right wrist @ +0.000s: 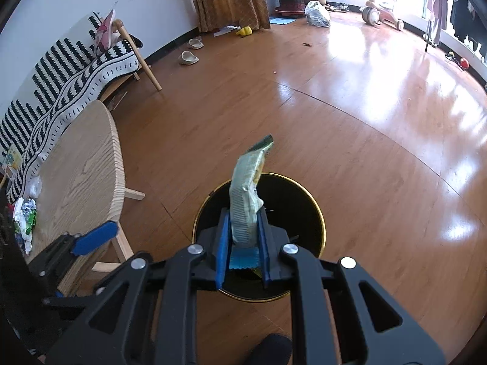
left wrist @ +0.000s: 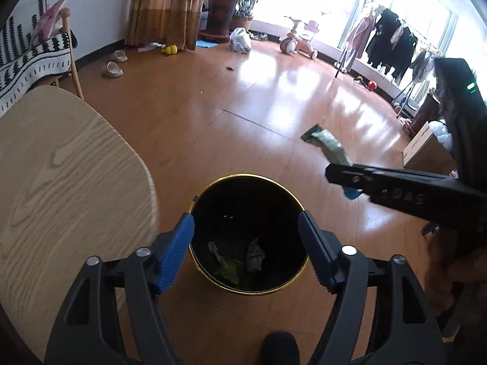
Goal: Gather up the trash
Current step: 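Carry both items to the bin and open both tools over it, then grasp the white paper ball with the left tool while the right grasps white tissue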
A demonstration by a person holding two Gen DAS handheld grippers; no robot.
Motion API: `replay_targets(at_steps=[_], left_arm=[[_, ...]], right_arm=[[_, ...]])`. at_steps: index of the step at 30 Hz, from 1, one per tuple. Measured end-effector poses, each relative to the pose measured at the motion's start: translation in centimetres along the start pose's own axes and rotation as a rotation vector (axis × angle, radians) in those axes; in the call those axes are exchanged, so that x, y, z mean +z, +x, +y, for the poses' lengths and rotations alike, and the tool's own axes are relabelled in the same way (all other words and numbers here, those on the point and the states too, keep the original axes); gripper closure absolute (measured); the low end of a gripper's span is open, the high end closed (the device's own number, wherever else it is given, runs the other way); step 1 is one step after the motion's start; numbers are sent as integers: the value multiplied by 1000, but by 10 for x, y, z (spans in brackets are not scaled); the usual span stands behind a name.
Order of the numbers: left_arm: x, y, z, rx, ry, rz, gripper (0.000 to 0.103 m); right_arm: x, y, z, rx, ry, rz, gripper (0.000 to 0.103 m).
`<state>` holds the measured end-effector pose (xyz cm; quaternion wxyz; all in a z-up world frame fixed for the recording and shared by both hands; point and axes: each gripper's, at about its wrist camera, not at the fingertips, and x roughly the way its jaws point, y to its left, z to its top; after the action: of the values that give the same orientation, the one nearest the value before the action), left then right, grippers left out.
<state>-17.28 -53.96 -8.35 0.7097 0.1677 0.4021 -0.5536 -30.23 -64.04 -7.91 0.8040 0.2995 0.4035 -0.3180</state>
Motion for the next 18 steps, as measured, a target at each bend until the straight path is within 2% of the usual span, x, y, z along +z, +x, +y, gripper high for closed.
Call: replay_targets(at_steps=[1,2,3,8,12,16,18], left_arm=[[0,-8,2,5,-3,-12,25],[1,-15,5,10,-5,-20,23],[1,-21,7,17,-8,-30,20],[-3,-62,34,61,-26,-74,17],[-10,-99,68,117,-61,-108,15],[-26,-149,119,203,-141,-144,12],[-36,-170,146,247,-191,-154,12]], right_arm=[[0,2,2,-3,0,8,65],[0,3,1,-7,-1,10,34],[0,2,3,-13,-3,3,25],[2,-4,23,-7,-21,-29,23],[2,-6,56,20,-66,-40,23],[1,-8,112,71,-138,-56,23],[-2,-7,155,116,-191,-60,23]])
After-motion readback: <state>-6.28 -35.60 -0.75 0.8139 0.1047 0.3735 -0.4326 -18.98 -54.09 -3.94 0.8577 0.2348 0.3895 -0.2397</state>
